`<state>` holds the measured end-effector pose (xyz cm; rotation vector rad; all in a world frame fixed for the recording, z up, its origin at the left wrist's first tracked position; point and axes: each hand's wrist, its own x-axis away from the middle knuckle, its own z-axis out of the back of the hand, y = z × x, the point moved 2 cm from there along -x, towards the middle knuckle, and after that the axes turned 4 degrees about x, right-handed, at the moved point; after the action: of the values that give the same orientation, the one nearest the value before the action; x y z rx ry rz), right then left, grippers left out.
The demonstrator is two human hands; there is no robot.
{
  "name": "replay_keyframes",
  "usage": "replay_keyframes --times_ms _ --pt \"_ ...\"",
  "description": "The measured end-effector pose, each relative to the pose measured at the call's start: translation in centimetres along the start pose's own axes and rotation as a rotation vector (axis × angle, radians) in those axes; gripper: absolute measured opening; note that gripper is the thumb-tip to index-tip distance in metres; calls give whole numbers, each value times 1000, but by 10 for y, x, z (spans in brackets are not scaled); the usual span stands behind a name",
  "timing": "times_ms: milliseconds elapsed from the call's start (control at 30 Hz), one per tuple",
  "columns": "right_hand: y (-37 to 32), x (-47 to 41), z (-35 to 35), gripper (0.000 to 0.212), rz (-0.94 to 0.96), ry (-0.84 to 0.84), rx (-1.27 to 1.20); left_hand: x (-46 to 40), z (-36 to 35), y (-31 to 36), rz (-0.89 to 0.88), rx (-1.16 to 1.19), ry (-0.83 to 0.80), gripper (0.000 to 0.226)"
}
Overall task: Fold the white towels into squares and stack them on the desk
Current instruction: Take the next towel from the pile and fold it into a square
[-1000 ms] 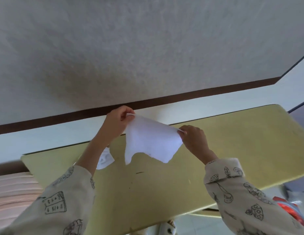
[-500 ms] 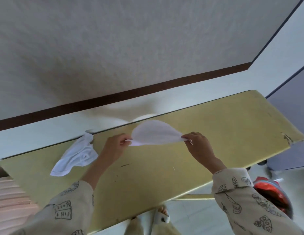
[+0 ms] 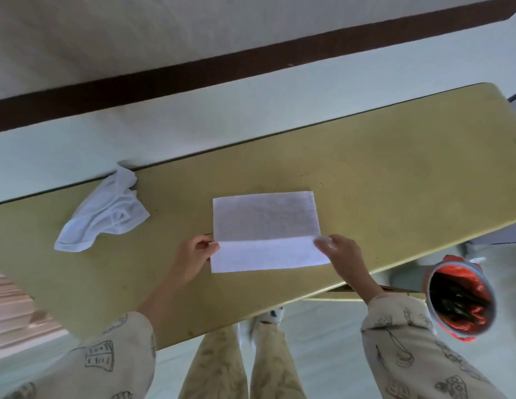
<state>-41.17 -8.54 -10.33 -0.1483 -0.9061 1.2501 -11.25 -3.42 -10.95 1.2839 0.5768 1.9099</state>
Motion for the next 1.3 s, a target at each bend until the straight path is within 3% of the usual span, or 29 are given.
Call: replay_keyframes --times_ms 67,233,467,700,1300 --pt "-10 -21 2 42 -16 16 -99 -15 3 8 18 62 65 4" --pt "-29 -73 -7 32 -40 40 -317 -60 5 20 -5 69 156 15" --pt "-28 -105 -17 42 -28 148 -301 -98 1 19 -1 16 245 15" --pt "-29 -107 -19 15 -43 196 -264 -108 2 19 16 -37 262 21" --pt "-33 -108 -20 9 -79 240 -95 -109 -3 29 8 -62 309 14"
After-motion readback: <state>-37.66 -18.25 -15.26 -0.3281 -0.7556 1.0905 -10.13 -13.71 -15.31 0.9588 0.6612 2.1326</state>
